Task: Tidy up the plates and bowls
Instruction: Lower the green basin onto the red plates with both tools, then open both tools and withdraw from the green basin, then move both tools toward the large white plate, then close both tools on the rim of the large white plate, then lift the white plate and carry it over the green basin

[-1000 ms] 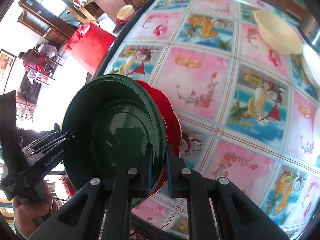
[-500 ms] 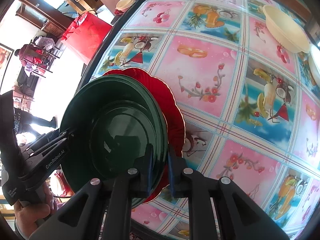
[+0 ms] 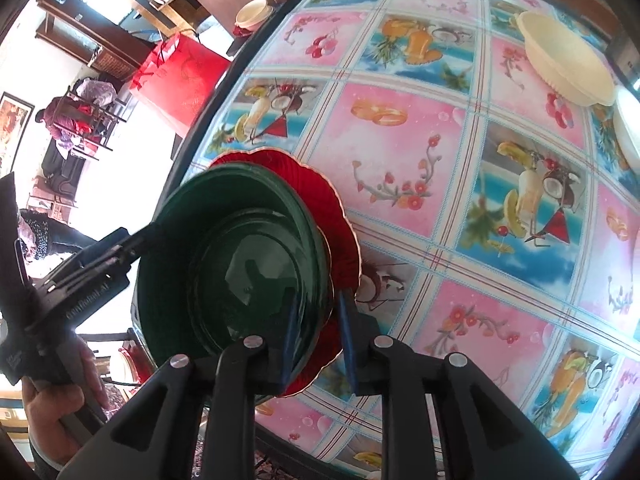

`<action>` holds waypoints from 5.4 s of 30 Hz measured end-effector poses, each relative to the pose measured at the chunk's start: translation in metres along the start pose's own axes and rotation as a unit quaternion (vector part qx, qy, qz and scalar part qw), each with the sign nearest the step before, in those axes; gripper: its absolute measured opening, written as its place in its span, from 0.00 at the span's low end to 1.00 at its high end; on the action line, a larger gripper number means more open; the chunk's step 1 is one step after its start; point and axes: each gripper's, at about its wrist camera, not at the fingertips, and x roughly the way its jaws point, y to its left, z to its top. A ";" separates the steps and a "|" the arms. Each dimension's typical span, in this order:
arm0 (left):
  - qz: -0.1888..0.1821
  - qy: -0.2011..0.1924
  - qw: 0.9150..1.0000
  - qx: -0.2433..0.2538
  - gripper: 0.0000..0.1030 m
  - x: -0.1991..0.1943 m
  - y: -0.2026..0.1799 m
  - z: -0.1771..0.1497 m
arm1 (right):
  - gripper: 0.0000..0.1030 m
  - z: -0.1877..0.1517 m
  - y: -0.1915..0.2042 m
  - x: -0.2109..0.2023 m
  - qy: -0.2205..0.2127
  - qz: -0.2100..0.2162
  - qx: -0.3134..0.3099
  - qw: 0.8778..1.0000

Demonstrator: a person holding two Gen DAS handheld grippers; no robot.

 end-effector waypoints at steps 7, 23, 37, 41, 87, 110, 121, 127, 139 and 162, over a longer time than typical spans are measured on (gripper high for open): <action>-0.019 -0.019 1.000 0.017 0.61 -0.014 -0.026 0.016 | 0.21 0.003 -0.017 -0.014 -0.017 0.003 0.018 1.000; -0.072 -0.012 0.993 0.095 0.61 -0.011 -0.140 0.023 | 0.24 -0.012 -0.086 -0.041 -0.039 -0.011 0.083 0.996; -0.115 0.002 0.981 0.156 0.61 -0.003 -0.242 0.022 | 0.29 -0.032 -0.154 -0.067 -0.063 -0.013 0.149 0.987; -0.131 0.013 0.975 0.181 0.61 0.002 -0.279 0.016 | 0.30 -0.041 -0.176 -0.077 -0.067 -0.016 0.169 0.983; -0.146 0.083 0.950 0.262 0.60 0.068 -0.466 -0.023 | 0.18 -0.064 -0.383 -0.131 -0.101 -0.090 0.275 0.952; -0.142 0.088 0.948 0.272 0.27 0.071 -0.471 -0.029 | 0.07 -0.066 -0.379 -0.130 -0.108 -0.086 0.269 0.953; -0.144 0.098 0.947 0.271 0.22 0.073 -0.466 -0.031 | 0.07 -0.065 -0.372 -0.125 -0.106 -0.077 0.269 0.954; -0.142 0.097 0.947 0.272 0.22 0.070 -0.461 -0.032 | 0.07 -0.064 -0.367 -0.123 -0.103 -0.075 0.265 0.956; -0.140 0.097 0.949 0.267 0.21 0.064 -0.440 -0.036 | 0.07 -0.068 -0.348 -0.117 -0.095 -0.064 0.259 0.959; -0.130 0.066 0.968 0.203 0.21 0.024 -0.315 -0.021 | 0.07 -0.052 -0.245 -0.108 -0.095 -0.049 0.192 0.976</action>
